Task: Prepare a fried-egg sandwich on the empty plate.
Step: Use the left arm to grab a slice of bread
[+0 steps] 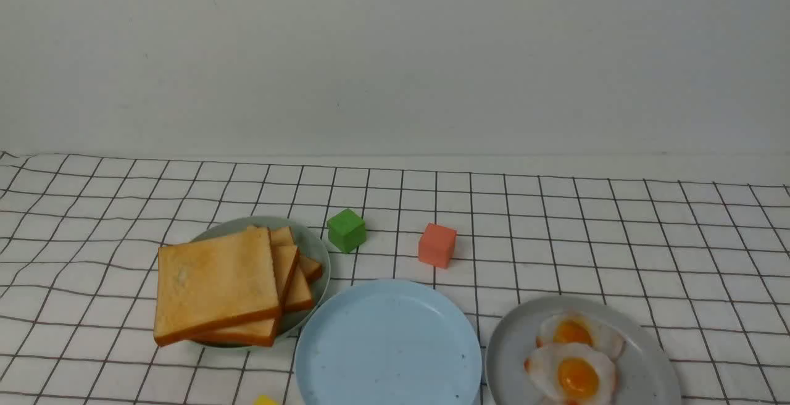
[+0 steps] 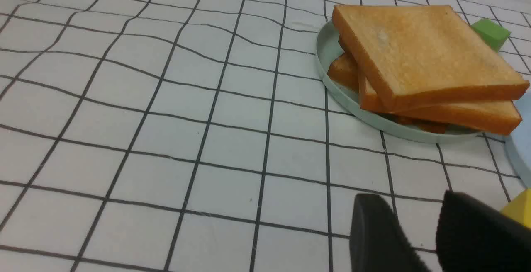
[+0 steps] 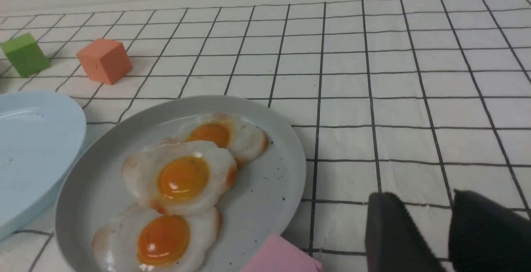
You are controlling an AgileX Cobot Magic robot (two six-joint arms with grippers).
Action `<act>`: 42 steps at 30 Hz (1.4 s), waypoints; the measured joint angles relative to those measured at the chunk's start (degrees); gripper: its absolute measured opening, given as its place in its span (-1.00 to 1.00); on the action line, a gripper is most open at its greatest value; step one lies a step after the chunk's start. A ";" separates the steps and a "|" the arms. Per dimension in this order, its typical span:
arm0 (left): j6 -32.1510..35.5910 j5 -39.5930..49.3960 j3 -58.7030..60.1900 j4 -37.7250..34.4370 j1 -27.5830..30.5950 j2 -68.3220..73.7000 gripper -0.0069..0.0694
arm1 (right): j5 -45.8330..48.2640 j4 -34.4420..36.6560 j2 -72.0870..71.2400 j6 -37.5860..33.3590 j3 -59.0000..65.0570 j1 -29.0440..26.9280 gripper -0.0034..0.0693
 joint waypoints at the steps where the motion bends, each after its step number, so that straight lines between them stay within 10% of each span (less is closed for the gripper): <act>1: 0.00 0.00 0.00 0.00 0.00 0.00 -0.19 | 0.00 0.00 0.00 0.00 0.00 0.00 -0.24; 35: 0.00 -0.94 0.00 -0.03 0.00 0.00 -0.19 | -0.24 -1.27 0.00 0.00 0.00 0.00 -0.24; 42: -0.01 -10.40 0.00 -2.63 0.00 0.00 -0.19 | -12.49 0.73 0.00 0.00 0.63 -0.05 -0.24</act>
